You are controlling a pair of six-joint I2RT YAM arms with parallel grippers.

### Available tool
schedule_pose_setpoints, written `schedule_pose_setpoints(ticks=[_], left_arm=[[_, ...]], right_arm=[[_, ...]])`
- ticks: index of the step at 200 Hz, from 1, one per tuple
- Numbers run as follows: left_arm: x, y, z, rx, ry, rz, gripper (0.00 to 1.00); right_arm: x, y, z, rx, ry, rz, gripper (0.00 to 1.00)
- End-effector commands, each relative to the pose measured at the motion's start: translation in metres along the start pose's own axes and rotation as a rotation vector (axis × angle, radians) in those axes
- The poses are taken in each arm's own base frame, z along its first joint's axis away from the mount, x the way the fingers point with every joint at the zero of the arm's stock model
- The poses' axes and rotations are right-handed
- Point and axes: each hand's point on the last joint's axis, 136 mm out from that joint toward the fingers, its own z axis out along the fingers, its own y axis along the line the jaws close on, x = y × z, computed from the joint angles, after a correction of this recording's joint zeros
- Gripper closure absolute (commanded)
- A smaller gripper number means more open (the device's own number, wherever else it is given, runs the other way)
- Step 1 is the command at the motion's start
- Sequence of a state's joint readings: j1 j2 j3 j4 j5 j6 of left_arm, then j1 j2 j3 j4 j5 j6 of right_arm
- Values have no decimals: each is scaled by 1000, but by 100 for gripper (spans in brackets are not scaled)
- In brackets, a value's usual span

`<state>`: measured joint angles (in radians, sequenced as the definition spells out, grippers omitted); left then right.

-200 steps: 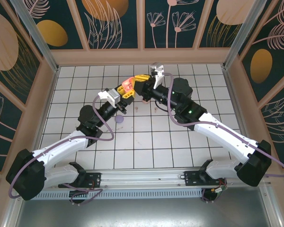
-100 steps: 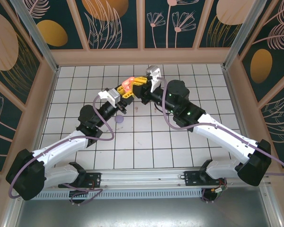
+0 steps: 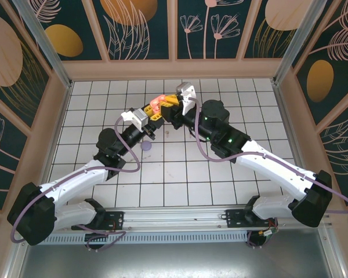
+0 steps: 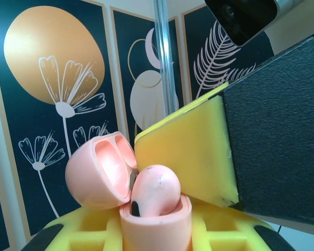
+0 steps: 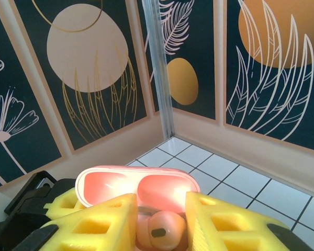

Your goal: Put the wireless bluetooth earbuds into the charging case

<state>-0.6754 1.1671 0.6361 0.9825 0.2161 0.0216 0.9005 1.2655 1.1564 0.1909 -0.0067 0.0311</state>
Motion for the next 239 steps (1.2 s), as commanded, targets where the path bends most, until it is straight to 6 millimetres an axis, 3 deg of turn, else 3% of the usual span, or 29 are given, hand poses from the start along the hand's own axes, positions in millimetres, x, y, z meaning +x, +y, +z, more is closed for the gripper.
schedule_pose_setpoints(ticks=[1, 141, 187, 239], left_arm=[[-41, -3, 4, 17, -123, 20, 100], [-32, 2, 7, -7, -102, 16, 100], [-31, 2, 9, -5, -102, 15, 100], [-28, 0, 9, 1, -97, 7, 100]], right_arm=[[23, 8, 0, -16, 88, -7, 67], [30, 6, -15, -14, 103, 24, 42], [19, 8, -27, -18, 78, 36, 27], [5, 8, -42, -14, 51, 47, 19]])
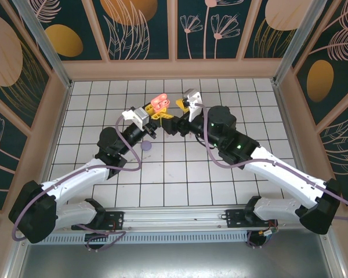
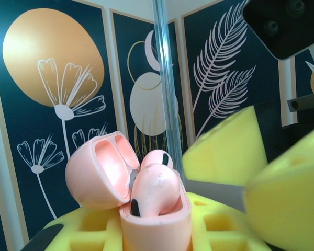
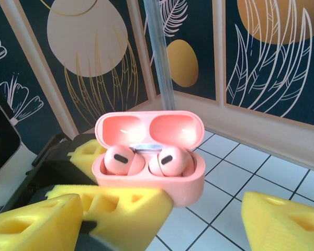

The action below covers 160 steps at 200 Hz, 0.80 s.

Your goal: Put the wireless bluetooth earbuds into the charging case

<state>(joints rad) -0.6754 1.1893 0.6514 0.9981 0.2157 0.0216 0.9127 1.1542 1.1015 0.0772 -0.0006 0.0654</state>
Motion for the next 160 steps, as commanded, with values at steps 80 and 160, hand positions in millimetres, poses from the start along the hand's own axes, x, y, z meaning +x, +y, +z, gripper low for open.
schedule_pose_setpoints(ticks=[80, 160], left_arm=[[-19, -3, 2, 12, -77, 1, 100], [11, -20, -5, 100, 10, 14, 100]], right_arm=[[-29, -12, -46, 52, -54, 53, 15], [-42, -54, -28, 193, 99, 137, 38]])
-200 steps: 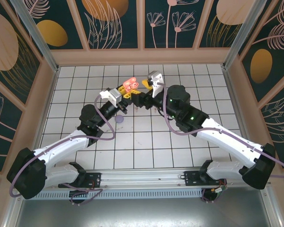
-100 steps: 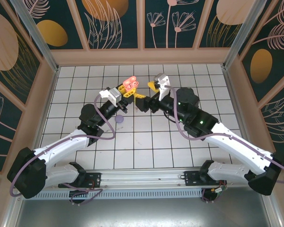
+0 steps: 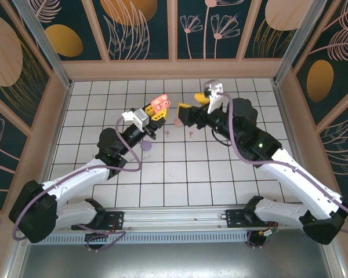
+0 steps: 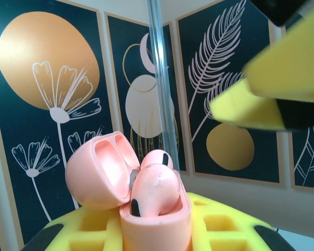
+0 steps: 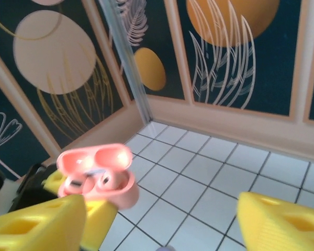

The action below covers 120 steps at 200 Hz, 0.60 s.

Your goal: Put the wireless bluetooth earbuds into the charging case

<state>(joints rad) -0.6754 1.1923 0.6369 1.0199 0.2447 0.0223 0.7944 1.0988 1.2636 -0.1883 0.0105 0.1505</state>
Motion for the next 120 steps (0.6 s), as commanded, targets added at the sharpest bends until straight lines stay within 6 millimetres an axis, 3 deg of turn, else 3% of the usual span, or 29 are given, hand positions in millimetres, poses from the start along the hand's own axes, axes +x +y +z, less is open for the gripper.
schedule_pose_setpoints(ticks=[1, 33, 60, 120], left_arm=[[9, -15, -2, 73, 18, 12, 100], [31, -25, -5, 128, 86, 24, 100], [44, -29, -7, 152, 122, 44, 100], [52, -34, -10, 188, 146, 98, 100]], right_arm=[[-4, -13, 9, 63, 81, 38, 39], [-3, -12, 33, 43, 195, 51, 75], [3, -15, 53, 41, 278, 62, 100], [36, -22, 89, 25, 460, 115, 100]])
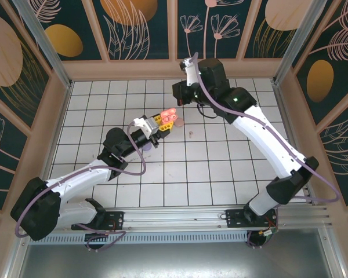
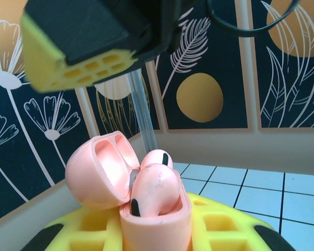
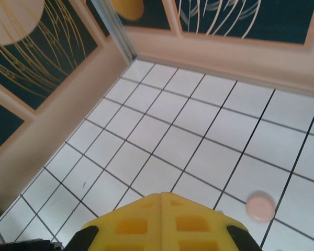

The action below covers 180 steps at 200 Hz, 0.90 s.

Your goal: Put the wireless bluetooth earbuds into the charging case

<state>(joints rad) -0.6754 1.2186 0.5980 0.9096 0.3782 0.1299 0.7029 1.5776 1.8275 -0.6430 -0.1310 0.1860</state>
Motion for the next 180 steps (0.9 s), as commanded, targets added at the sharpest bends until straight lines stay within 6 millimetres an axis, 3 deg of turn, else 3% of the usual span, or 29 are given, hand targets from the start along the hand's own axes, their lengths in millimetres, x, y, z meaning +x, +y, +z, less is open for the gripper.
schedule_pose_setpoints(ticks=[1, 44, 99, 119, 140, 165, 180], left_arm=[[-1, -8, 0, 39, -9, 50, 100], [-2, -5, 2, 22, -15, 59, 100], [0, 5, 8, -22, -14, 39, 100], [-1, 8, 9, -42, -24, 30, 100], [1, 10, 10, -52, -26, 4, 100], [7, 12, 12, -61, -12, -59, 100], [15, 15, 14, -76, 7, -110, 100]], right_arm=[[12, 1, 5, -22, 95, 27, 100], [37, 6, 17, -66, 206, 47, 100], [93, 30, -16, -127, 299, 35, 100], [109, 28, -26, -118, 310, 57, 100], [94, 12, -37, -57, 213, 106, 100], [59, -24, -60, 52, 9, 223, 100], [50, -45, -74, 102, -90, 281, 98]])
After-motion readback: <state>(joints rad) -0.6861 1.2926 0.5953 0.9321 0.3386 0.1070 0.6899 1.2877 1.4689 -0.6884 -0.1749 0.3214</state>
